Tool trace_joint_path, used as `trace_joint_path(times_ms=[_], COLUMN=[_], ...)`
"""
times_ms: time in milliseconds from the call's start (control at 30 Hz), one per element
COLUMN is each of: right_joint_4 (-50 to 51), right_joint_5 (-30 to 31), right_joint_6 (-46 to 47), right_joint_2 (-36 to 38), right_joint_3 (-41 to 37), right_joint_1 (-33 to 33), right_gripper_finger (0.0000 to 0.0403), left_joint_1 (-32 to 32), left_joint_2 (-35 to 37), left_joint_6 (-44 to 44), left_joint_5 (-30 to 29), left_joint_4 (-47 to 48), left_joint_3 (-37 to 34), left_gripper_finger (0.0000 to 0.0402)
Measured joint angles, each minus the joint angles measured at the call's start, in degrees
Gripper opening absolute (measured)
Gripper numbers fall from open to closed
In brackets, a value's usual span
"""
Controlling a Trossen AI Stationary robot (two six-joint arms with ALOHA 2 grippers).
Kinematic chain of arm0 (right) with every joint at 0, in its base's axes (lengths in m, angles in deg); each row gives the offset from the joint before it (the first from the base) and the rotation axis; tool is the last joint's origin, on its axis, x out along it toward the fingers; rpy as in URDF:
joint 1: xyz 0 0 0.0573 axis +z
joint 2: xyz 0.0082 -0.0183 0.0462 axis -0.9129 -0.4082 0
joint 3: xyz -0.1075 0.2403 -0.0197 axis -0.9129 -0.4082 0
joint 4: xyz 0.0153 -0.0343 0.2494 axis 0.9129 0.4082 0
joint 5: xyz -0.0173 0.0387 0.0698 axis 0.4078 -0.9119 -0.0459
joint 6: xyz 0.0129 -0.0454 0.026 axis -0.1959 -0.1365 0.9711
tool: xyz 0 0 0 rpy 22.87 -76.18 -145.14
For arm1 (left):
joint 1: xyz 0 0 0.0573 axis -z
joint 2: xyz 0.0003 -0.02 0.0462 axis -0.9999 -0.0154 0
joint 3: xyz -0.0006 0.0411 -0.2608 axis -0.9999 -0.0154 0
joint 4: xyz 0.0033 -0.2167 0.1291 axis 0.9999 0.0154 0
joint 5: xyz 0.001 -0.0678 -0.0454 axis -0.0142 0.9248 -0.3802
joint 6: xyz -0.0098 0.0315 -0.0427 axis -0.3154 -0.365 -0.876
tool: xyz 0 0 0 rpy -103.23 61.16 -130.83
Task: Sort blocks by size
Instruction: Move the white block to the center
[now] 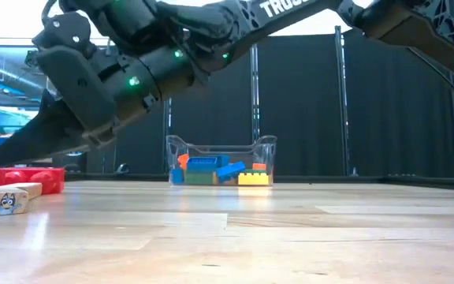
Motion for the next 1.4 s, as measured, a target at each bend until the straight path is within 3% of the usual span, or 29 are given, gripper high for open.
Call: trace_joint_path(times_ms=[567,867,1233,1333,1400], right_joint_4=[-2.06,8.41,34.47,29.79,23.88], right_joint_5=[1.53,7.93,18.61,17.33,12.82], right_joint_6=[4.63,12.27,10.96,5.90,3.23], right_joint_2=[0.34,2.34,10.93,13.55,15.18], right_joint_3=[-5.14,-5.13,-5.88,-5.93,-5.62], right_joint_1=[-0.45,-2.22,-2.92,-2.53,-2.49], right_gripper_finger=[0.0005,0.0005,0.0005,0.0005,0.0005], left_joint_1=[0.00,0.00,0.00,0.00,0.00], left_joint_2=[0.00,0.00,0.00,0.00,0.00], left_joint_6=[0.00,0.00,0.01,0.02,0.22], left_joint_5=[-1.09,-1.09,-0.33,-0.31,-0.31], left_joint_4=[0.00,0.02,0.26,0.25,0.24], left_joint_3=[0.00,0.00,0.00,0.00,0.00], left_gripper_finger=[0.0013,0.0013,0.0013,0.0013,0.0013])
